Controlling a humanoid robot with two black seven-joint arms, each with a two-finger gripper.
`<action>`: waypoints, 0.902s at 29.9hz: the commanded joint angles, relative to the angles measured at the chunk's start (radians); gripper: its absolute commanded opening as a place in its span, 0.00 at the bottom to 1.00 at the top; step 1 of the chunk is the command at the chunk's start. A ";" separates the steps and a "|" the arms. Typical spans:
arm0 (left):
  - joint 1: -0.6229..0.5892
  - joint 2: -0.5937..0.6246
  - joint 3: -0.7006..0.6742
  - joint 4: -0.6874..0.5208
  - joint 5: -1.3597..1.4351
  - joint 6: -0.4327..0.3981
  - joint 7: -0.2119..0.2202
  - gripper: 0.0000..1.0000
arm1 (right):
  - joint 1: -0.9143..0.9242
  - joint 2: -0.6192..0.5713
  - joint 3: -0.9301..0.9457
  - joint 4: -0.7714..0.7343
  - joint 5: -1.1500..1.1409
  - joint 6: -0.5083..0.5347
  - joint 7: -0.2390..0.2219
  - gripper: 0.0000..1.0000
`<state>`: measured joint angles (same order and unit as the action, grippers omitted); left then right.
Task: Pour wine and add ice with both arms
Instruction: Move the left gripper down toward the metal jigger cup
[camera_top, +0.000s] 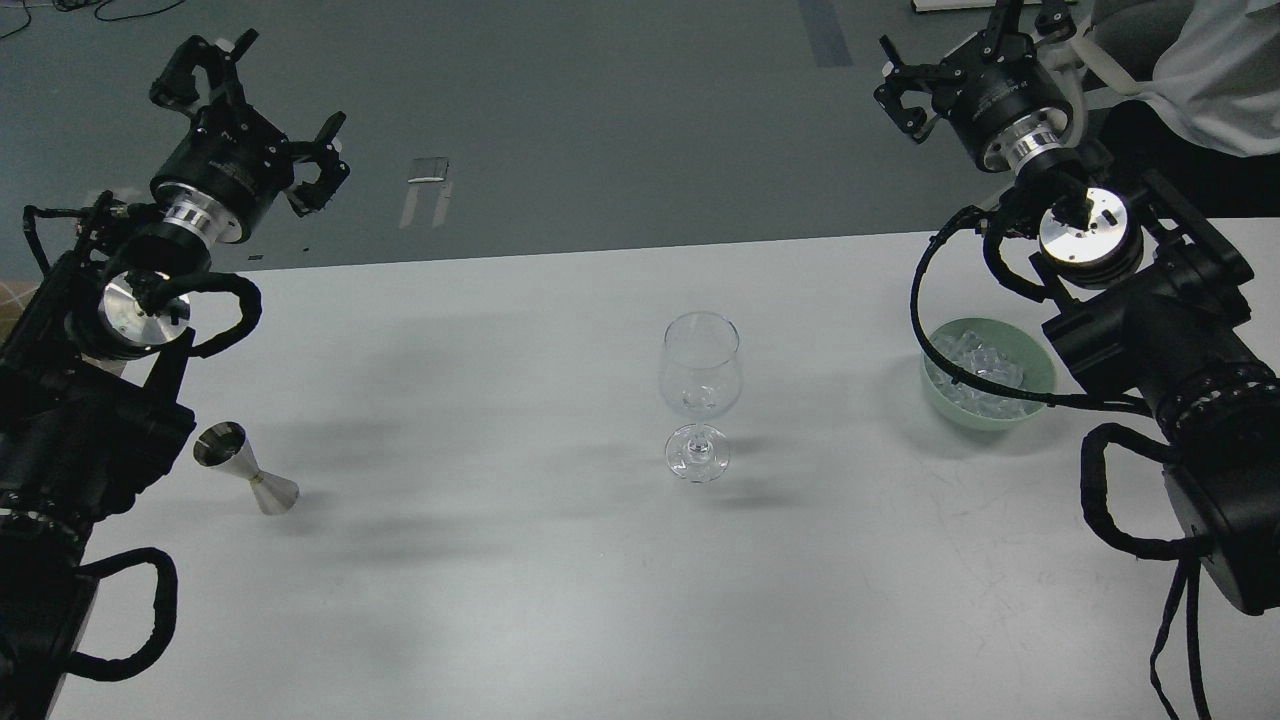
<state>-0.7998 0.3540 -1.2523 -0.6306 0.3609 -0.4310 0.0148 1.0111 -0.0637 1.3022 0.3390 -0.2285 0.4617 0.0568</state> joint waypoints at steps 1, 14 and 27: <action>0.004 -0.001 0.001 0.003 -0.002 0.003 -0.009 0.98 | 0.000 -0.005 -0.001 0.000 0.000 0.000 0.000 1.00; 0.001 0.000 0.001 0.106 -0.002 -0.018 -0.026 0.98 | -0.006 -0.015 -0.004 -0.003 0.000 0.003 -0.006 1.00; -0.033 0.004 0.001 0.103 -0.003 -0.058 -0.076 0.98 | -0.008 -0.010 -0.012 -0.002 0.000 0.003 -0.003 1.00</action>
<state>-0.8321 0.3689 -1.2504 -0.5275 0.3682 -0.4887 -0.0587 1.0041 -0.0783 1.2916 0.3359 -0.2285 0.4648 0.0508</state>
